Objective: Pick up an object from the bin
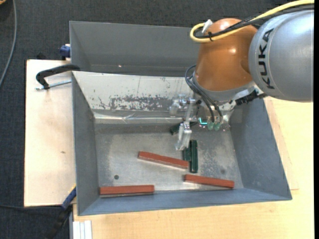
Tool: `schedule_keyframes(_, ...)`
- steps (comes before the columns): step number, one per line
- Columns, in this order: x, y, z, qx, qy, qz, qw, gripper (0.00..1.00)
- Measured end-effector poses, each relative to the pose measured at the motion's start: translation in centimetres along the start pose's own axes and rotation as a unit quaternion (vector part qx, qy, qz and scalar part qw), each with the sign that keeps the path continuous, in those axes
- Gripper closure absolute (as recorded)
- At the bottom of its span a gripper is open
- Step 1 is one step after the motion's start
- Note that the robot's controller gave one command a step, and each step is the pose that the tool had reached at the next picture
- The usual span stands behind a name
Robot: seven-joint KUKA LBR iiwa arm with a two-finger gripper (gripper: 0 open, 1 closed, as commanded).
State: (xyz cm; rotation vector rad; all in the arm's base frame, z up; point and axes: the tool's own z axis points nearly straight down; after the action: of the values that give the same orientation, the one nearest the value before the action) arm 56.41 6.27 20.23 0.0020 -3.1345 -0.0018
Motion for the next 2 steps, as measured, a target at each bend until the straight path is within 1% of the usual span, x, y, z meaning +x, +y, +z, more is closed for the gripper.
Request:
schedule_keyframes(1,-0.2,0.0,-0.4,0.000,-0.0043,0.001,1.0000,0.00)
schedule_keyframes(2,2.1,2.3,7.3,-0.001,-0.0057,0.042,0.9991,0.00)
